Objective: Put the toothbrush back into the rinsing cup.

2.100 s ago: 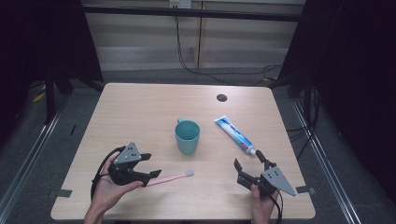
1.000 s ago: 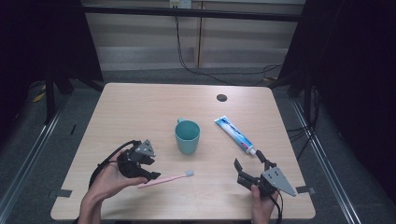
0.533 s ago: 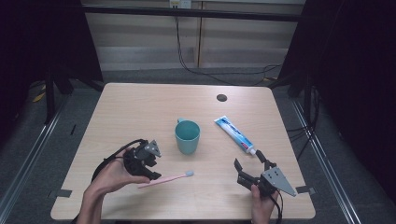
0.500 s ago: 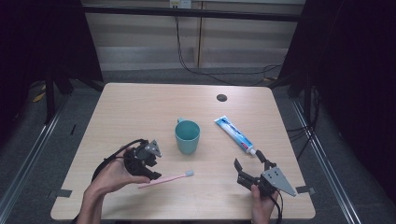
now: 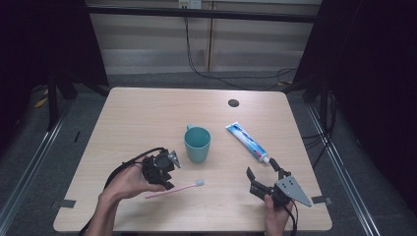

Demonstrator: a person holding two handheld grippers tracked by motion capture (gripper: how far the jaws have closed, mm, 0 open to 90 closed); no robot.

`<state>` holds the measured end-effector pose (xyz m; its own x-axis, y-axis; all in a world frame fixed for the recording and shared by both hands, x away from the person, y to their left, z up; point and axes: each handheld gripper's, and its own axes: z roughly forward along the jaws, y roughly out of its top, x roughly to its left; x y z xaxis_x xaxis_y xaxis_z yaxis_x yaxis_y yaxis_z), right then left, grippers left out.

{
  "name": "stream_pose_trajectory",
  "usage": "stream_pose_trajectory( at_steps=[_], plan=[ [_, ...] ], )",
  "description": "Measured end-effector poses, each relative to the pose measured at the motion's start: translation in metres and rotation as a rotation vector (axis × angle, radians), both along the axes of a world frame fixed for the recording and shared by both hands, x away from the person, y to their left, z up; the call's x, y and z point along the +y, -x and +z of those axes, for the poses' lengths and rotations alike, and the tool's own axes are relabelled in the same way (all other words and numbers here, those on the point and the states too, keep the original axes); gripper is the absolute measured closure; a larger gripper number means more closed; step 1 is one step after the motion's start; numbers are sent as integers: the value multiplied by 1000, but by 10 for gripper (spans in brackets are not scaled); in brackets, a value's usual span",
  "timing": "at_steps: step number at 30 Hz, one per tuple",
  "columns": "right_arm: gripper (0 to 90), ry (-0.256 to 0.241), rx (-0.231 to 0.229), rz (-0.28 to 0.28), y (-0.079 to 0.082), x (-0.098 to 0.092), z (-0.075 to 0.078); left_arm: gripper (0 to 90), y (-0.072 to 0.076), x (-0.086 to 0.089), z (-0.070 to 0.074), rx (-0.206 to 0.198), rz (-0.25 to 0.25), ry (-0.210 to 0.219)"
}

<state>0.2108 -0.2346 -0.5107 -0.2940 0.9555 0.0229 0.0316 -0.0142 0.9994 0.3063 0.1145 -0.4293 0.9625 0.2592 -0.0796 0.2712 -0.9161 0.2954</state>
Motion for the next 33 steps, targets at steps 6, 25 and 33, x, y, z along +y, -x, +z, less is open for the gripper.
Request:
stream_pose_trajectory(
  at_steps=[6,25,33],
  plan=[
    [137,-1,-2,-1,0,0,0,668,-3,-9,-5,24,-47,-33],
    [137,-3,-8,1,1,0,0,660,-14,-19,-30,63,-67,-85],
    [136,-2,-9,0,1,0,0,662,-10,-27,-35,19,-93,-127]
  ],
)
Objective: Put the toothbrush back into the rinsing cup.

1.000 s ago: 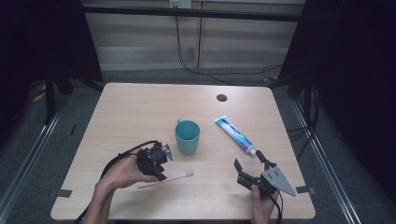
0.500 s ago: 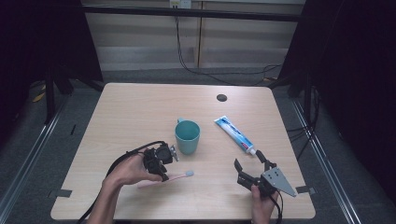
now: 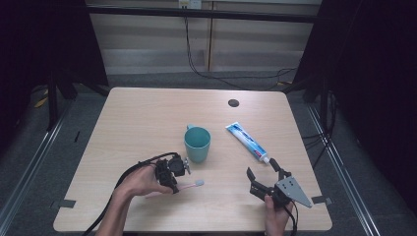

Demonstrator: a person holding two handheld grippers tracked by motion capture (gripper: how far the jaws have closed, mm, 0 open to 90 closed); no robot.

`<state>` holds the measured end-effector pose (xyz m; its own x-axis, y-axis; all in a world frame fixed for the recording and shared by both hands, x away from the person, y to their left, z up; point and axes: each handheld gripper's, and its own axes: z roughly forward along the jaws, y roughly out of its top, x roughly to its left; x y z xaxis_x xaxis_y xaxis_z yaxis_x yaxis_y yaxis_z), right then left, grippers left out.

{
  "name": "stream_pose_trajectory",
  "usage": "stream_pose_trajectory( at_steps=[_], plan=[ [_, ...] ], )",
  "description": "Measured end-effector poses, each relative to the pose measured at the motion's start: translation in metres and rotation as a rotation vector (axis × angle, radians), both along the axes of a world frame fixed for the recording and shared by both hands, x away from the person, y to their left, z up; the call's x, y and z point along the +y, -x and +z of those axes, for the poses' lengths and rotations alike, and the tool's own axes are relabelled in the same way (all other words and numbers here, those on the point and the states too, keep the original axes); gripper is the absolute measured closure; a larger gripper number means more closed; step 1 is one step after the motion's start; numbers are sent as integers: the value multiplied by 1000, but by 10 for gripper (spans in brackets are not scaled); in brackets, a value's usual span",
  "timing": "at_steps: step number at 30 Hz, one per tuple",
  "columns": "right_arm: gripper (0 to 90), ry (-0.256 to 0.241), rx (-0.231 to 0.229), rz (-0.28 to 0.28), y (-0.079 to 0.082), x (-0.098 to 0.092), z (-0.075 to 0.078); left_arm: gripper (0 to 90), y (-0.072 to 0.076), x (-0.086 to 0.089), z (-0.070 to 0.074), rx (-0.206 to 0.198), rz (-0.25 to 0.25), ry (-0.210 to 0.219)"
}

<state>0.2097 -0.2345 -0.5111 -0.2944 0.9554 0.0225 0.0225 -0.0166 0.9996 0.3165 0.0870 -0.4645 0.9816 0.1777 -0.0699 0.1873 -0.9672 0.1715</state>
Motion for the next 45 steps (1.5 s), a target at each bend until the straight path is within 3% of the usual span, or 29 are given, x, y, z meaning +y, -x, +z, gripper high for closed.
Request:
stream_pose_trajectory(
  at_steps=[6,10,13,18,30,40,41,44,45],
  plan=[
    [136,1,-2,0,0,0,0,701,2,-7,1,-11,-12,-53],
    [136,1,-3,0,0,0,0,774,5,-11,0,-14,-30,-56],
    [136,1,-2,0,0,0,0,780,2,-10,1,3,-38,-56],
    [136,0,-3,0,0,0,0,786,3,-8,0,-8,-46,-24],
    [136,1,-2,-1,0,0,0,788,-1,-1,0,55,-19,16],
    [136,1,0,-1,0,0,0,788,-2,8,4,56,9,65],
    [136,0,0,0,0,0,0,788,-2,9,5,53,20,82],
    [136,1,-2,-2,0,0,0,788,-2,12,10,21,35,79],
    [136,1,-2,-1,0,0,0,788,-2,13,13,24,27,103]
  ],
)
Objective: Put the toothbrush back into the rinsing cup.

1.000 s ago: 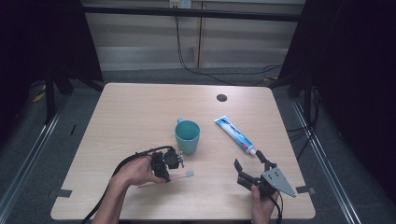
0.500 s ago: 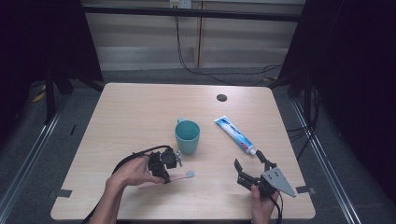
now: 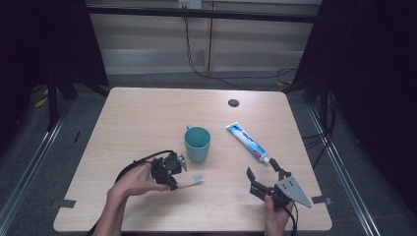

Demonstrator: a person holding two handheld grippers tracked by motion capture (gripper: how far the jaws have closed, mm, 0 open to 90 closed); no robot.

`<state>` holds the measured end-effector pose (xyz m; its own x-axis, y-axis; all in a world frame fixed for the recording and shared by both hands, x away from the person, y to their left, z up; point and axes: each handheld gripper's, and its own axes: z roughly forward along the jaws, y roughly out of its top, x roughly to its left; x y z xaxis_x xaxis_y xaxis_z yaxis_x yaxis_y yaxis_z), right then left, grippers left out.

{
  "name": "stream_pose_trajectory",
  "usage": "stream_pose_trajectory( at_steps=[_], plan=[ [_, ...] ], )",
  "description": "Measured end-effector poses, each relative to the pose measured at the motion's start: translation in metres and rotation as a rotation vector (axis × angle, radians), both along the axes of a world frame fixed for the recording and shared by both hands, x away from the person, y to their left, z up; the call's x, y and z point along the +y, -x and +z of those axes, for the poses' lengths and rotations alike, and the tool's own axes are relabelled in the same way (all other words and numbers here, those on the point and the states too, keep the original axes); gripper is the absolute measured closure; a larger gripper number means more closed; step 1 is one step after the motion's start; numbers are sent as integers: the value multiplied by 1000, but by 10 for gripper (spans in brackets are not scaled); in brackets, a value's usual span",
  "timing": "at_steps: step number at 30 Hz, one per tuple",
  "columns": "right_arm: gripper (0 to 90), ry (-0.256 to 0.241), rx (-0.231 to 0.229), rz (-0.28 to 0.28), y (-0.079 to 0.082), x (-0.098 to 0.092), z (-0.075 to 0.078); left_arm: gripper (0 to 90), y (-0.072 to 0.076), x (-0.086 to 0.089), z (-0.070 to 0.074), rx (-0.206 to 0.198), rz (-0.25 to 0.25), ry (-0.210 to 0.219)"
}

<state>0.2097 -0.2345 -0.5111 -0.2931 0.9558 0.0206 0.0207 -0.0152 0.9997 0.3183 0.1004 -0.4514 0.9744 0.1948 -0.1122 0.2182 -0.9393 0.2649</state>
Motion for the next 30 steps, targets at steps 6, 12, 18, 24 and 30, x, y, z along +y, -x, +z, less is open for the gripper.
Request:
stream_pose_trajectory(
  at_steps=[6,12,18,24,30],
  plan=[
    [137,0,1,1,0,0,0,788,2,10,12,-11,30,91],
    [136,0,0,0,0,0,0,788,5,24,21,-23,59,212],
    [136,-1,1,0,0,0,0,788,6,34,22,-36,96,267],
    [136,-1,4,2,0,0,0,787,8,43,25,-71,124,371],
    [136,-1,3,1,0,0,0,788,14,47,28,-101,130,439]
  ],
)
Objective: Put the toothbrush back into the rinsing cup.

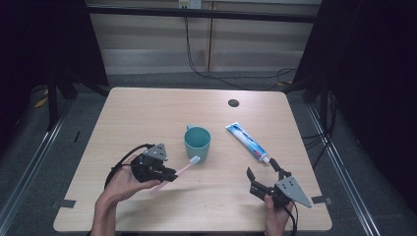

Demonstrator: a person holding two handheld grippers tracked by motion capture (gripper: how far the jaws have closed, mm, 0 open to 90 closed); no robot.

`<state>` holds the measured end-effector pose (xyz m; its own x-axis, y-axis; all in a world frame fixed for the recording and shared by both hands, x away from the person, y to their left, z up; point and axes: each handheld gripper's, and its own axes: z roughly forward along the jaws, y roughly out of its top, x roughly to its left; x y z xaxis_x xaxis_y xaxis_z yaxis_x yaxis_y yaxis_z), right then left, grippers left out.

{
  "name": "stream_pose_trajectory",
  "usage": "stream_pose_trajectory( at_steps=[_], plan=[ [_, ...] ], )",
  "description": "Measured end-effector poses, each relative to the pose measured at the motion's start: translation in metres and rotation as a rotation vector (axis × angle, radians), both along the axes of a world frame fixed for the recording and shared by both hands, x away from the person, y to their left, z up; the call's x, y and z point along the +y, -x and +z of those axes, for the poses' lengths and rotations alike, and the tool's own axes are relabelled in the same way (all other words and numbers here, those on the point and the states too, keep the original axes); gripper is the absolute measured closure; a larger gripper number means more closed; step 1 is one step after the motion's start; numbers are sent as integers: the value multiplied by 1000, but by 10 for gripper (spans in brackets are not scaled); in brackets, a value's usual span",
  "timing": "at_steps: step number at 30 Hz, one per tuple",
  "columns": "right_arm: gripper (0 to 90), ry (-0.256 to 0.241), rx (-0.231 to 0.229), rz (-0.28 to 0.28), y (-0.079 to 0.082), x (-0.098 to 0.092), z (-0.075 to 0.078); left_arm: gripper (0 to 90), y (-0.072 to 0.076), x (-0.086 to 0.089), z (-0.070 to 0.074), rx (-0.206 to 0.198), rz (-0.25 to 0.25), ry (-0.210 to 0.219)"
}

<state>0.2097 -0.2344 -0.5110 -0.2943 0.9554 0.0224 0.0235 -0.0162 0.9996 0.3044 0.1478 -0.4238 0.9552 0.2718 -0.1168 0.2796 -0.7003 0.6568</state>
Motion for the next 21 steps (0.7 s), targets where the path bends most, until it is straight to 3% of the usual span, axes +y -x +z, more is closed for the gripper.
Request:
stream_pose_trajectory(
  at_steps=[7,11,21],
  plan=[
    [136,0,1,1,0,0,0,787,5,5,5,-42,3,95],
    [137,-1,0,0,0,0,0,787,8,7,6,-45,-6,161],
    [136,0,0,0,0,0,0,787,4,13,6,-76,63,287]
  ],
)
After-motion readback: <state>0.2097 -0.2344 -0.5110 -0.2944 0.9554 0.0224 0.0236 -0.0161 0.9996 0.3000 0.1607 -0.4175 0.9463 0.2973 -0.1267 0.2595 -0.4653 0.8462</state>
